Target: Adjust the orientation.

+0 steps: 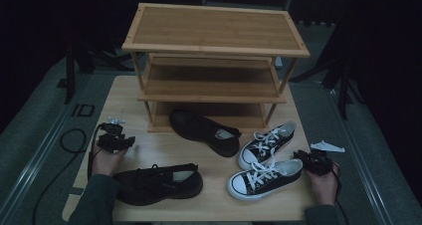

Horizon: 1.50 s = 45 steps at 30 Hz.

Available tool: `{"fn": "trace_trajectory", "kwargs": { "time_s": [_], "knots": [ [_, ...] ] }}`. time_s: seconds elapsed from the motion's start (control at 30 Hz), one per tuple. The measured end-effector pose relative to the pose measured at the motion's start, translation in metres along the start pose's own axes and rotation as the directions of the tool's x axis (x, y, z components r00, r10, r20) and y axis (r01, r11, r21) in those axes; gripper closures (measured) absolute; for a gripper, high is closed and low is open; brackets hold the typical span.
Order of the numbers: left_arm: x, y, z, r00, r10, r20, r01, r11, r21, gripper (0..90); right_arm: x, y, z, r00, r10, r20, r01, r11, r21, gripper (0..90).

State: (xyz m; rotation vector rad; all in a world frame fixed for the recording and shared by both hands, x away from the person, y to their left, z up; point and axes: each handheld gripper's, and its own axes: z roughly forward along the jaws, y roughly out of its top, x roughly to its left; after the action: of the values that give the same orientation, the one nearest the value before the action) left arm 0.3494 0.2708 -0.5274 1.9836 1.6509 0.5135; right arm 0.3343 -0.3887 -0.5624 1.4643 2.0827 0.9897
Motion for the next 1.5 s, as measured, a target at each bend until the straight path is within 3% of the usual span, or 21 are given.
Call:
{"fn": "trace_trajectory", "kwargs": {
  "time_s": [0.17,0.43,1.27,1.5],
  "knots": [
    [-0.003,0.000,-0.013,0.9996,0.024,0.011,-0.024,0.9996,-0.014,56.5,-0.001,0.000,0.000,0.9998,0.021,-0.003,-0.021,1.000,-0.002,70.3],
    [-0.008,-0.005,-0.030,0.9988,0.030,0.038,-0.029,0.9991,-0.031,58.0,0.000,0.000,0.000,0.9997,0.025,0.004,-0.025,1.000,-0.003,70.7],
    [-0.024,-0.015,-0.057,0.9936,0.036,0.107,-0.030,0.9983,-0.050,58.4,-0.001,0.000,0.001,0.9984,0.057,-0.003,-0.057,0.998,-0.006,68.9],
    [-0.031,-0.020,-0.064,0.9912,0.056,0.120,-0.051,0.9978,-0.041,58.4,-0.001,0.000,0.001,0.9981,0.061,-0.002,-0.061,0.998,-0.007,68.3]
  ]
}}
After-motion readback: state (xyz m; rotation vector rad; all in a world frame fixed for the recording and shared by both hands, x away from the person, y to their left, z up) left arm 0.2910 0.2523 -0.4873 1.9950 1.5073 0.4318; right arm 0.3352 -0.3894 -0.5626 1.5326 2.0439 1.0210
